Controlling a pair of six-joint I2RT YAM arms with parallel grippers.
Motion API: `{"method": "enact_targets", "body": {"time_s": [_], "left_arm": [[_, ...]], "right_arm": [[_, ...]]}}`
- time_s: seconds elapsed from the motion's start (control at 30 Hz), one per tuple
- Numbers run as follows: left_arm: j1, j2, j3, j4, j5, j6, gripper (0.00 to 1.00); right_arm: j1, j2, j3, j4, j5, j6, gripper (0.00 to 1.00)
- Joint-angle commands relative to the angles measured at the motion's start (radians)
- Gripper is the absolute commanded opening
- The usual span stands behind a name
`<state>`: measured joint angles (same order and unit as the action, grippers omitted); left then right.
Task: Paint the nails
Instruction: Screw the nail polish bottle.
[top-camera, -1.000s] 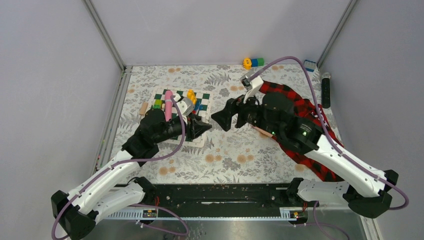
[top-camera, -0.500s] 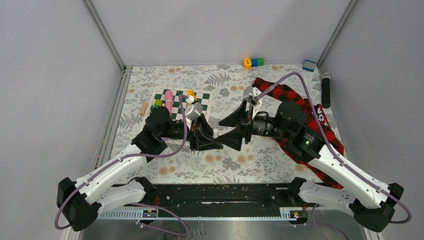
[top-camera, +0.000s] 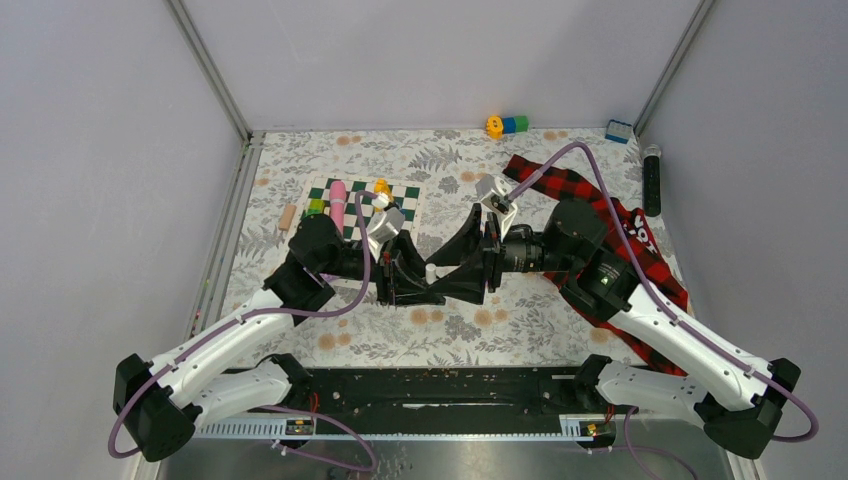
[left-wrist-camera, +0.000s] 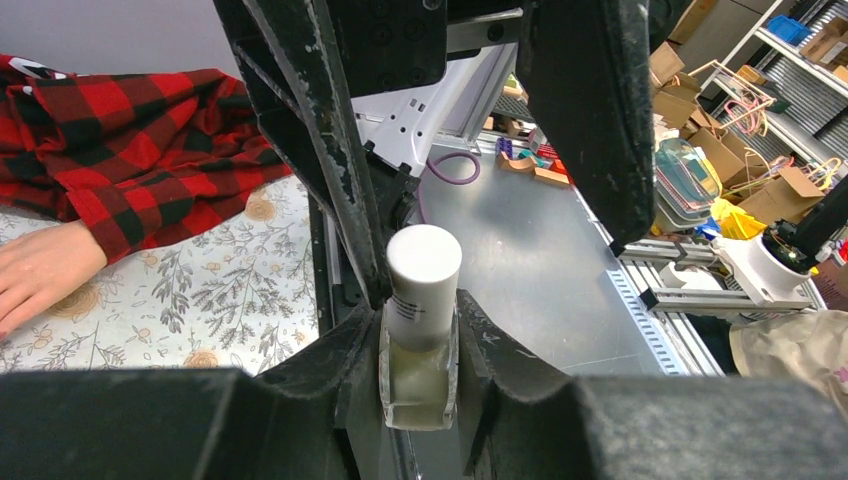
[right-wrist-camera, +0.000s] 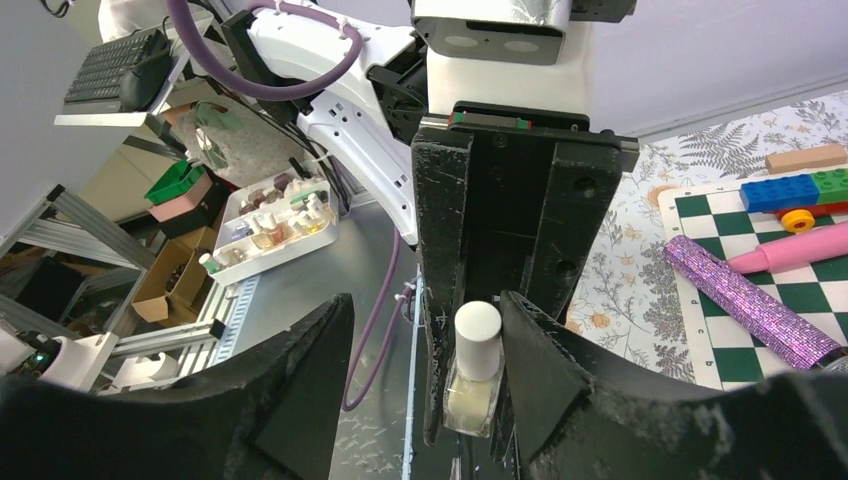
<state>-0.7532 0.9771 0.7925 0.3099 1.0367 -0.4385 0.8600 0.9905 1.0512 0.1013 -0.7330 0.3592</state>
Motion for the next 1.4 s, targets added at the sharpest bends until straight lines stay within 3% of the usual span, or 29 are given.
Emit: {"method": "enact_targets", "body": {"time_s": [0.0, 0.47, 0.77, 1.37], "left_arm": [[-0.005, -0.016, 0.051, 0.069, 0.033, -0.009, 0.0], [-0.006, -0.041, 0.039, 0.08, 0.006, -0.006, 0.0], [-0.005, -0.073, 0.025, 0.063, -0.066, 0.022, 0.0], [0.002, -0.212, -0.01, -0.135, -0.556, 0.194, 0.0]], "right_arm": [[-0.006, 0.011, 0.015, 0.073, -0.051, 0.029, 0.61], [-0.006, 0.065, 0.025, 0.077, -0.094, 0.044, 0.41], [-0.006, 0.066, 0.014, 0.065, -0.093, 0.037, 0.0], [-0.006, 0.113, 0.039, -0.13, 0.067, 0.039, 0.0]]}}
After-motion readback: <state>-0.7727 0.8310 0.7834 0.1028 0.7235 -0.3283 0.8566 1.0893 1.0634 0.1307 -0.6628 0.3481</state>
